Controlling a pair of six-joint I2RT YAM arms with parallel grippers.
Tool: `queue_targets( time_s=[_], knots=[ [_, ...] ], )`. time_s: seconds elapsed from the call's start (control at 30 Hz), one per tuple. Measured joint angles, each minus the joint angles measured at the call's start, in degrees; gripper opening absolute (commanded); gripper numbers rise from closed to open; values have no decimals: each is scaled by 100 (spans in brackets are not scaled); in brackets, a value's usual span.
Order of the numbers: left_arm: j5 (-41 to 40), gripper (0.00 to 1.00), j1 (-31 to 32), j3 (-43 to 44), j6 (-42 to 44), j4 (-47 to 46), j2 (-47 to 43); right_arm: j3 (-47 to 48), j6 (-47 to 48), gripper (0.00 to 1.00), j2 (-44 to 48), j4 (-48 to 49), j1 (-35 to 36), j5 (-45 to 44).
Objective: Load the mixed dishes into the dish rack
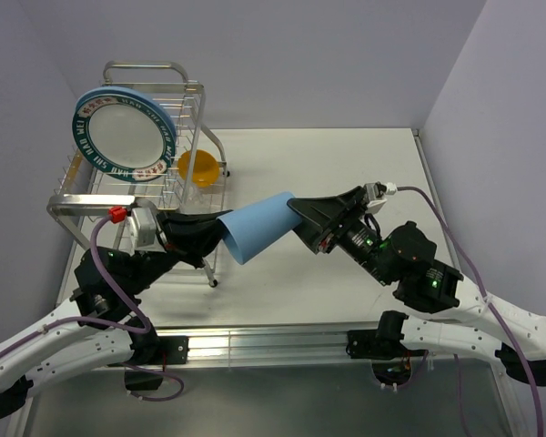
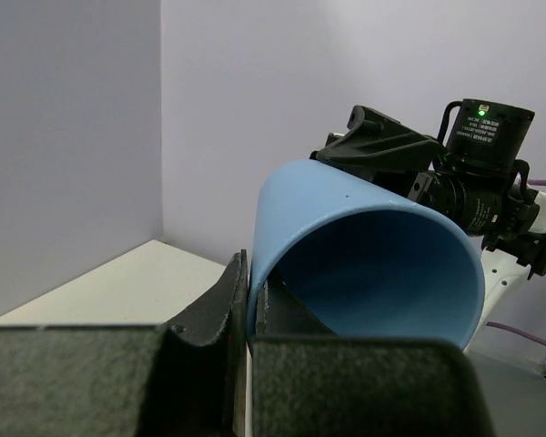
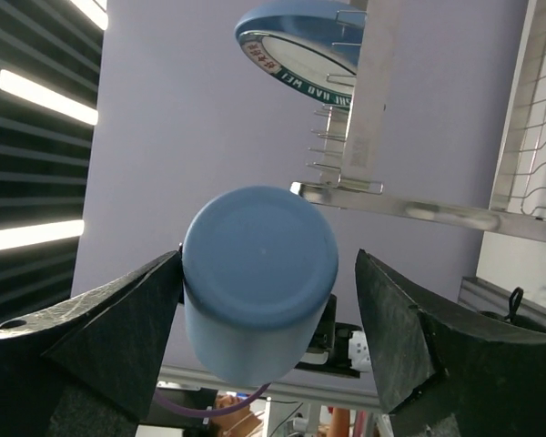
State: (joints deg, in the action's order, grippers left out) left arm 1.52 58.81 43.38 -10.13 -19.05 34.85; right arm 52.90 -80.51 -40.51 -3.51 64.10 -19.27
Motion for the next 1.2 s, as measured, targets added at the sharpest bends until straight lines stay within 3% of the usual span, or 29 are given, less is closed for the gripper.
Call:
queue_targets(
  time_s=[0.17, 0.37, 0.47, 0.5, 0.53, 0.57, 0.63, 0.67, 0.73, 0.8, 1.2],
  knots=[
    [26, 0, 0, -7, 24, -11, 17, -4, -33, 79, -87, 190, -52, 205],
    [28, 0, 0, -7, 55, -61, 63, -74, -63, 66, -146, 385, -76, 343],
    [28, 0, 0, -7, 70, -74, 66, -87, -57, 41, -140, 422, -79, 350],
    [31, 0, 0, -7, 72, -79, 68, -87, -55, 14, -136, 426, -79, 350],
    [35, 0, 0, -7, 72, -79, 70, -94, -44, 0, -129, 431, -81, 352],
    [37, 1, 0, -7, 72, -81, 76, -98, -33, 0, -118, 435, -83, 356],
    [20, 14, 0, 0, 68, -74, 103, -98, 24, 0, -111, 435, -92, 350],
    [11, 44, 0, 7, 76, -61, 114, -98, 55, 0, -111, 433, -101, 348],
    [-37, 61, 0, 59, 59, 61, 151, -96, 188, 0, -109, 426, -101, 350],
    [-46, 98, 0, 118, 13, 232, 214, -81, 378, 0, -118, 387, -103, 339],
    [-442, 99, 0, 313, -363, 1491, -437, 356, 1744, 0, -157, 151, -1040, 278]
  ],
)
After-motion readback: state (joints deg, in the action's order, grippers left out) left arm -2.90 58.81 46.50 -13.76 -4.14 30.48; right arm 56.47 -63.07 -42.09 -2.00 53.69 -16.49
